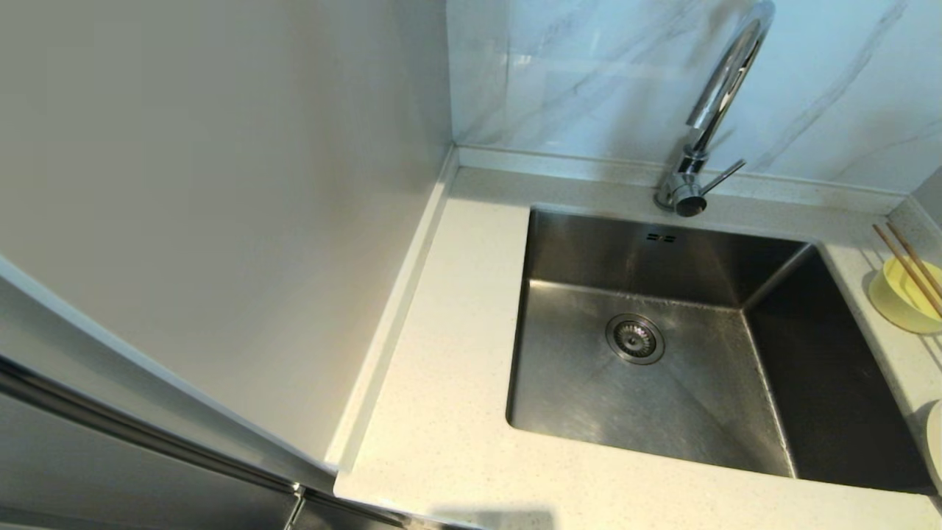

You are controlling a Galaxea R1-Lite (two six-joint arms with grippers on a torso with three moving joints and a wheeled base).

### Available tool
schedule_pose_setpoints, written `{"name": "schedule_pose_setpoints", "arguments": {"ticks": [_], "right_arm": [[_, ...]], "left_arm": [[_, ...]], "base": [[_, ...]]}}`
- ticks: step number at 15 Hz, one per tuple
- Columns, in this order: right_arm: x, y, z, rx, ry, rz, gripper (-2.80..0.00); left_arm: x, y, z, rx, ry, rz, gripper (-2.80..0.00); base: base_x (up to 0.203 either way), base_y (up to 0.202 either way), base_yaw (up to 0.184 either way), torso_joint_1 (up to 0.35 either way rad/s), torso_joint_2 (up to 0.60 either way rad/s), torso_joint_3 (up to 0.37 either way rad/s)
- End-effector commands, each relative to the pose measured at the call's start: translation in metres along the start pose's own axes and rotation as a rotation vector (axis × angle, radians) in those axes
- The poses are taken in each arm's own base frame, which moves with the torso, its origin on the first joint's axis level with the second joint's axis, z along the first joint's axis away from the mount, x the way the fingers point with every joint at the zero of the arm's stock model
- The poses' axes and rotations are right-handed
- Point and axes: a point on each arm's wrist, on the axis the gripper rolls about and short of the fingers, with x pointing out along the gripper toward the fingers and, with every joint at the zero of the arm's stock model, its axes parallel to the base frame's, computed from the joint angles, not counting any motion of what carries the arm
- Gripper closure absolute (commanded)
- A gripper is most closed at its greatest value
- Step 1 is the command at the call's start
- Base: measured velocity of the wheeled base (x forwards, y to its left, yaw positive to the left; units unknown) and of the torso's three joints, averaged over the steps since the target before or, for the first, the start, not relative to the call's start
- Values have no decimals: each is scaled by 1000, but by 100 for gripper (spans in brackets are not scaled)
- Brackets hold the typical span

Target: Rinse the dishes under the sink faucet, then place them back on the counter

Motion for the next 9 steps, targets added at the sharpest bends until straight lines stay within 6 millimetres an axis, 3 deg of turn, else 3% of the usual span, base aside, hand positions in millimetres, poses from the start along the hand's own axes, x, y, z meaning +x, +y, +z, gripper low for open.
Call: {"name": "schedule_pose_setpoints", "arguments": {"ticks": [1, 5, 9], "right_arm": [[7, 2, -9, 0, -68, 13, 0], [12, 6, -17, 40, -81, 98, 0], [12, 5, -17, 161, -72, 72, 0]], "left_arm": [[0, 0, 0, 0, 0, -1, 0], [0, 0, 0, 0, 0, 0, 0], [0, 0, 0, 0, 0, -1, 0]], "base": [[0, 0, 0, 0, 0, 0], [0, 0, 0, 0, 0, 0], [0, 0, 0, 0, 0, 0]]}}
